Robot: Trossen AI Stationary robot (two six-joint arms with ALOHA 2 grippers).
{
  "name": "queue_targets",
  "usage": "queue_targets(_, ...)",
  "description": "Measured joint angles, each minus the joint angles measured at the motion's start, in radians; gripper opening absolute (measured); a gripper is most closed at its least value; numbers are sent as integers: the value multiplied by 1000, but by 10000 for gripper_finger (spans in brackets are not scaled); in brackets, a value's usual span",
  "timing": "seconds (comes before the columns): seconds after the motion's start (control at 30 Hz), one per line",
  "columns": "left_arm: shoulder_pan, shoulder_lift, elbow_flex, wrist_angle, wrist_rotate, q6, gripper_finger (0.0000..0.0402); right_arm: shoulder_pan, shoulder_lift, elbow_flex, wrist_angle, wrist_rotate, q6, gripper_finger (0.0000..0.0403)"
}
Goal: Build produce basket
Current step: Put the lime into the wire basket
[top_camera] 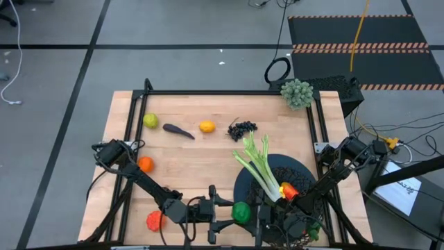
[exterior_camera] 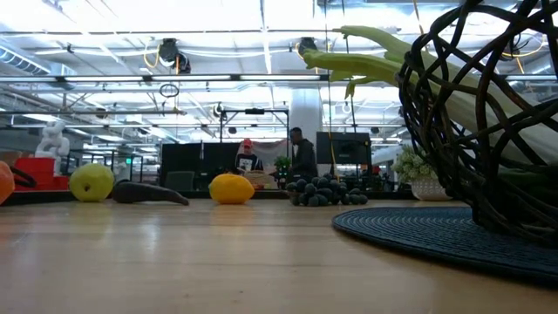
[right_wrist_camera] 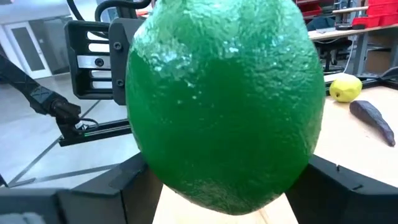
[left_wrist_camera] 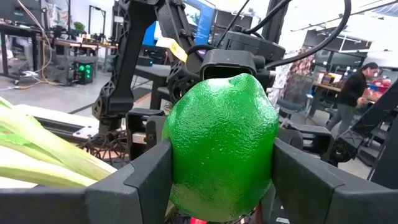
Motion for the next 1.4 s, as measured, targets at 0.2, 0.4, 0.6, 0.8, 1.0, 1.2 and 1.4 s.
queue_targets(0.2, -2, 0, 0, -8, 0, 0, 239, 0, 0, 0, 4, 1, -14, 236)
queue_targets(0.4, -4, 0, 0, -9, 1, 21, 239, 0, 0, 0, 3, 1, -20, 233)
queue_targets(0.6, -27, -10, 0, -9, -11, 87, 271, 7, 0, 0, -2, -5, -23, 237)
queue_targets(0.8, -73, -64, 0, -37, -78, 166, 321, 22, -16, 0, -26, 3, -15, 236)
queue_targets(1.0, -114, -129, 0, -135, -164, 206, 330, 48, -86, 0, -220, 0, 98, 237)
queue_targets(1.2, -132, -186, 0, -318, -181, 139, 304, 86, -202, 0, -610, -42, 389, 237)
queue_targets(1.4, -121, -193, 0, -380, -181, 66, 275, 91, -290, 0, -940, -191, 685, 237)
